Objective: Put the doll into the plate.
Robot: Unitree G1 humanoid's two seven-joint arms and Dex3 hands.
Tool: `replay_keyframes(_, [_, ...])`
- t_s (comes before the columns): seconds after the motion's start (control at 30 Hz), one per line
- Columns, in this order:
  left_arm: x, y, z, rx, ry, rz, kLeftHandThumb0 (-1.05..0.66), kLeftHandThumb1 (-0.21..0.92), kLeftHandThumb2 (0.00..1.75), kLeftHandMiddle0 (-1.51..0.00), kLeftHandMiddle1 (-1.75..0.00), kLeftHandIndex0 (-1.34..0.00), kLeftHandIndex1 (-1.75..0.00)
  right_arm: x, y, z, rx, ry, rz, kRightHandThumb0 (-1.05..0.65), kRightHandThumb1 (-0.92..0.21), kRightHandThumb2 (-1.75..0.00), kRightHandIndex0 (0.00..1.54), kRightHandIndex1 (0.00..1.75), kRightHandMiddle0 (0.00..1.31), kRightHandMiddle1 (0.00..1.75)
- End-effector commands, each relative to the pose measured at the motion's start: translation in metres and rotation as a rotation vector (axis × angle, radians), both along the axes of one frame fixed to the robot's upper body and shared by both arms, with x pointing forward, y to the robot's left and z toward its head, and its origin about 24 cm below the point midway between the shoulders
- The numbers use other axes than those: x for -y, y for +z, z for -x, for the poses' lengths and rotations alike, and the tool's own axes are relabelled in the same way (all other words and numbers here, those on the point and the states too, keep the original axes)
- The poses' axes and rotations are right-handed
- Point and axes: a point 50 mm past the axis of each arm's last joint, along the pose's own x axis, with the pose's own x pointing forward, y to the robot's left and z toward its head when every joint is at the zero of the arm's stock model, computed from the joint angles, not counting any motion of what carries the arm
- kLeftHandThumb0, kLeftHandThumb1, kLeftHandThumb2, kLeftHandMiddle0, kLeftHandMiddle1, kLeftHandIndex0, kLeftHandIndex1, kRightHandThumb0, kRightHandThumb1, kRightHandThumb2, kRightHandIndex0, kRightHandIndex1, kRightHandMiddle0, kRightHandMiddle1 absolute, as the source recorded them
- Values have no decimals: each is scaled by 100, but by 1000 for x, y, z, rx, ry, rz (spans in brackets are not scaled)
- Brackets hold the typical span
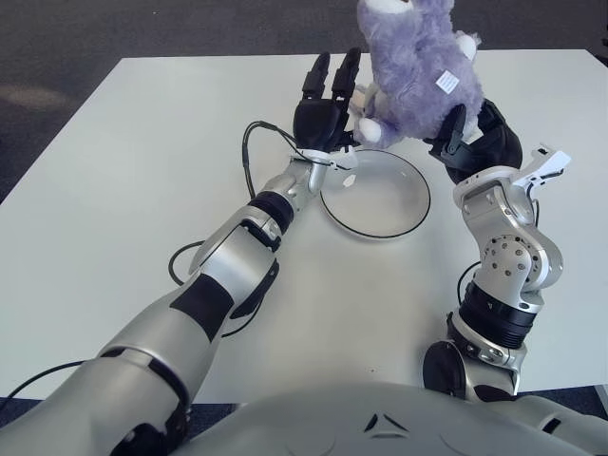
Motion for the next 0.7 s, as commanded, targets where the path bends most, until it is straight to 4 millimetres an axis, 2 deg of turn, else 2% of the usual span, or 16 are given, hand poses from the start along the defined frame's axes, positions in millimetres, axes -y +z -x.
replay_keyframes(0.0, [6,15,-4,6,-30,-7,-105,92,40,-20,-17,0,-36,-1,9,1,57,16,-12,0,-14,-150,78,167,51,175])
replay_keyframes(0.23, [11,17,-5,-50,-83,-24,-105,92,42,-18,-17,0,-31,-4,18,-1,84,21,-17,0,-13,-150,80,162,51,175])
replay_keyframes(0.33, [15,19,-6,-118,-150,-31,-105,92,36,-18,-18,0,-39,-6,23,-2,99,26,-20,0,-13,-149,81,161,52,175])
replay_keyframes(0.53, [18,22,-7,-247,-264,-23,-105,92,28,-17,-20,0,-44,-9,29,-4,131,46,-40,0,-13,-149,83,158,52,175])
replay_keyframes(0.67, [18,22,-7,-294,-302,-18,-105,92,23,-12,-30,0,-49,-10,31,-5,140,53,-62,0,-13,-148,84,155,52,175])
